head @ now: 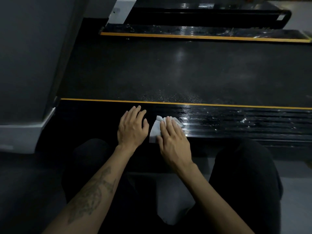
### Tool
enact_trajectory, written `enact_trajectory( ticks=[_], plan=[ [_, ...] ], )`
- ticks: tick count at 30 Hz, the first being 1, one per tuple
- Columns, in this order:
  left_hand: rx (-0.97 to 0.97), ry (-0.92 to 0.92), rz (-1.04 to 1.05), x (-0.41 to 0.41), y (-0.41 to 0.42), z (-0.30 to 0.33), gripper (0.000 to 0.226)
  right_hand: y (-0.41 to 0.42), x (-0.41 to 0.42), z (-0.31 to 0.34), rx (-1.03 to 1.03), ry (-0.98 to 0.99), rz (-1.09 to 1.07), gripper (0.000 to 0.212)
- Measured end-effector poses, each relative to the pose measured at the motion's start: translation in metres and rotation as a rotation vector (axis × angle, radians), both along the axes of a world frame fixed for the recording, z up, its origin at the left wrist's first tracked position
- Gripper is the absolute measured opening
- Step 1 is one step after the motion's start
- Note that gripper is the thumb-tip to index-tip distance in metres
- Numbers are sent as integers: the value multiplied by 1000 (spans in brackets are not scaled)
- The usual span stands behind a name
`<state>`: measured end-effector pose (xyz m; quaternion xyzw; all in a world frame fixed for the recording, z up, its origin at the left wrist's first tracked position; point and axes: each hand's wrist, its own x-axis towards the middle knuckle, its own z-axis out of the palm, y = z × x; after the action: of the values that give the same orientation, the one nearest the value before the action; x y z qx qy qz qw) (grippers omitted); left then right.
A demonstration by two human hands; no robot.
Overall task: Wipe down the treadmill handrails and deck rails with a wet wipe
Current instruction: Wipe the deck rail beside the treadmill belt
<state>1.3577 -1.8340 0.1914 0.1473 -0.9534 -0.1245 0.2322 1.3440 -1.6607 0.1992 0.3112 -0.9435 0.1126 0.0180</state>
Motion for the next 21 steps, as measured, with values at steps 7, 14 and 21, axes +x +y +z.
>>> enact_trajectory(
  ticks=[7,14,21],
  plan=[
    [1,11,2,-1,0,-1,39,7,26,-5,13,-13,-64,71],
    [-10,11,-1,0,0,0,39,12,12,1,42,-18,-92,72],
    [-22,-60,-29,0,0,1,44,-1,9,1,109,-29,17,73]
  ],
)
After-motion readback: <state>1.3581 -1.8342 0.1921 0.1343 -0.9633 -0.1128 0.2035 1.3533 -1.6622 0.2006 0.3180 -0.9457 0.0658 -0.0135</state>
